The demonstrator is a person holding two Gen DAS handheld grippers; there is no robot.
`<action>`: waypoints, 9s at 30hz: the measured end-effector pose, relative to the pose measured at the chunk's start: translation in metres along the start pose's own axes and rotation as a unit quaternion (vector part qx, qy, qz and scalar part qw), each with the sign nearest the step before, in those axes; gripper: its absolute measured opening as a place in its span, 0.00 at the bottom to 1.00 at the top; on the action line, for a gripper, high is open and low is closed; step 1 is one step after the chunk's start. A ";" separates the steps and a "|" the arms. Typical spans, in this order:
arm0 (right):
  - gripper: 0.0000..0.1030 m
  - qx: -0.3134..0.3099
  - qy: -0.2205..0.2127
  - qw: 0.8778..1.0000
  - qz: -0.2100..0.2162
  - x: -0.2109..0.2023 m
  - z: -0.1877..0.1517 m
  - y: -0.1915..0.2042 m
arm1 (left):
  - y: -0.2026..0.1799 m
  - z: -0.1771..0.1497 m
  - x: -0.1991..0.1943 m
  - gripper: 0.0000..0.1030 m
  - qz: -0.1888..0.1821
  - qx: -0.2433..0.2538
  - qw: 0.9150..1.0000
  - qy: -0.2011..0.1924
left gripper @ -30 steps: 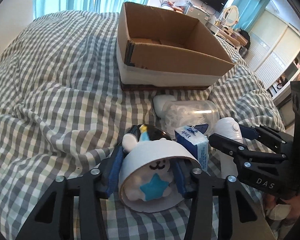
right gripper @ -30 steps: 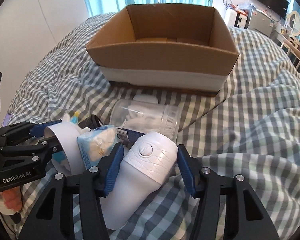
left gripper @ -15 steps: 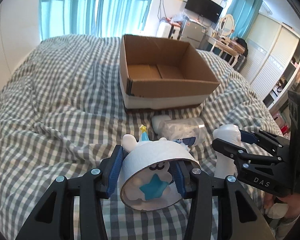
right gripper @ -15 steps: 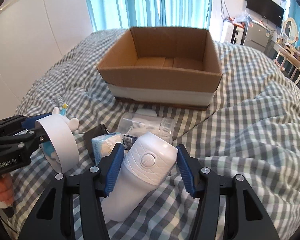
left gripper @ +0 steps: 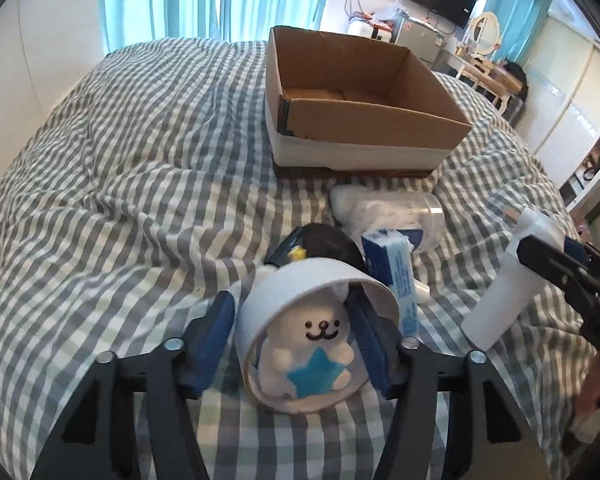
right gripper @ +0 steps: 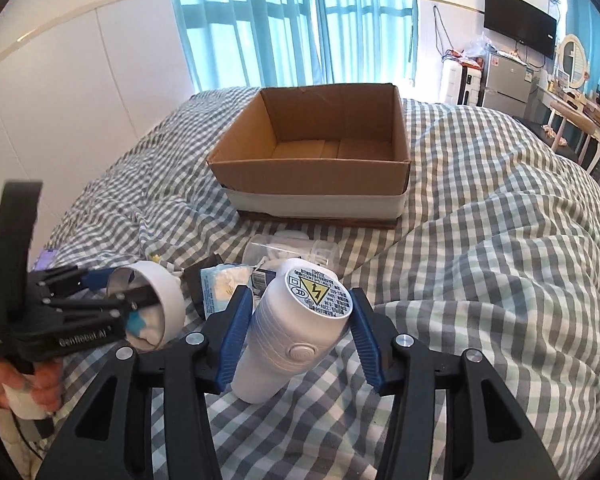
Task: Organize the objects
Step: 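Lift the white ring and white bottle and carry both toward the box, then lower both into the box and open both grippers, then grasp the white bear figure with the left gripper while the right grasps the tissue pack, then carry the bear figure and tissue pack over the box and lower them in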
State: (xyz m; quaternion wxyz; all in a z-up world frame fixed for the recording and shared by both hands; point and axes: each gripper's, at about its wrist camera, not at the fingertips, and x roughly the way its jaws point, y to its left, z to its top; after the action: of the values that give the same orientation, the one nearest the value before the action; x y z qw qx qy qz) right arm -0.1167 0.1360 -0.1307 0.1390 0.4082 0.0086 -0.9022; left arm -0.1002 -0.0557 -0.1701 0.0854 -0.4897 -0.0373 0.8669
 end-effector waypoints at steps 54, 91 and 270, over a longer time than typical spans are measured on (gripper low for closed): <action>0.47 -0.061 -0.115 0.990 -0.046 -0.084 0.079 0.025 | -0.026 0.091 -0.101 0.04 0.026 0.046 0.991 -0.124; 0.47 -0.046 -0.020 0.998 -0.049 0.163 0.213 -0.063 | -0.037 0.251 0.115 0.07 0.060 0.102 0.991 -0.069; 0.40 -0.022 -0.014 0.999 -0.022 0.176 0.196 -0.076 | -0.047 0.221 0.126 0.52 0.021 0.107 0.991 -0.075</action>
State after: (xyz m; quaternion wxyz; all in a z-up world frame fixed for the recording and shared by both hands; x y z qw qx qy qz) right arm -0.3906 0.1410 -0.1373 0.1284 0.3925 0.0352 -0.9101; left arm -0.3484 0.0176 -0.1551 0.1159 -0.4118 0.0598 0.9019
